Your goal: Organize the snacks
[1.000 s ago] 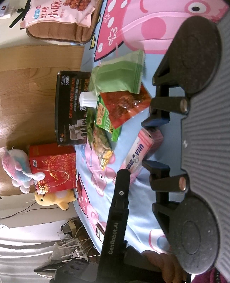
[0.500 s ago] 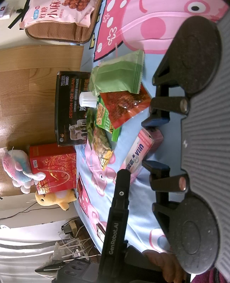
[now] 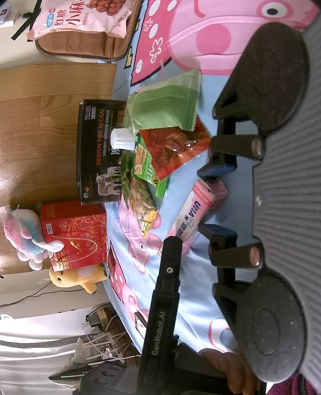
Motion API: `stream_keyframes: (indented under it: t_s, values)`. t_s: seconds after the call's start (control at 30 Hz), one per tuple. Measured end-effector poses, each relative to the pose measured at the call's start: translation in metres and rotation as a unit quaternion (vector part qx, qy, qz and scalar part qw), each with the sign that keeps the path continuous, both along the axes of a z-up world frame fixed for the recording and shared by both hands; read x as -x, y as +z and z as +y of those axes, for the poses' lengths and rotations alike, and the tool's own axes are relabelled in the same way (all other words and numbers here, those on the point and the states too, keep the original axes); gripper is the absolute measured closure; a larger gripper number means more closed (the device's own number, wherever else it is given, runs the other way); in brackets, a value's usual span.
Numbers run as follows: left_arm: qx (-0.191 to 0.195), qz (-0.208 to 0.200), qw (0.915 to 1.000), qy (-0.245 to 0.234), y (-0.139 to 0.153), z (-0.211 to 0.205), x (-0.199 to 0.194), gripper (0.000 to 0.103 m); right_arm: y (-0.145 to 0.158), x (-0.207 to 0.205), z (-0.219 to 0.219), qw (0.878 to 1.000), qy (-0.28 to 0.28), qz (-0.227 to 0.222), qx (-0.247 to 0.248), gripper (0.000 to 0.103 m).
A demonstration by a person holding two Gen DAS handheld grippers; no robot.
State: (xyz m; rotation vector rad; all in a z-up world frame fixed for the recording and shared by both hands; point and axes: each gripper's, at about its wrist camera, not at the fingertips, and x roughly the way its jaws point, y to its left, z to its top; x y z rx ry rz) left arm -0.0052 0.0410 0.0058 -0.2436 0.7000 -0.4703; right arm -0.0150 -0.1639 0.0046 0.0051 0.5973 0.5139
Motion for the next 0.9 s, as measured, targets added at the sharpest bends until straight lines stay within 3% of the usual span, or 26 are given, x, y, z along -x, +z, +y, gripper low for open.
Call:
stream_keyframes:
  t_s: [0.57,0.9]
  values:
    - [0.015,-0.006,0.9999,-0.003,0.003,0.002,0.001,0.049,0.002,0.002,-0.003,1.000,-0.003,-0.013,-0.008,0.059]
    - [0.023,-0.031,0.9993,-0.002,0.025,0.003,-0.001,0.049,0.011,0.000,-0.008,0.999,-0.011,-0.028,-0.040,0.059]
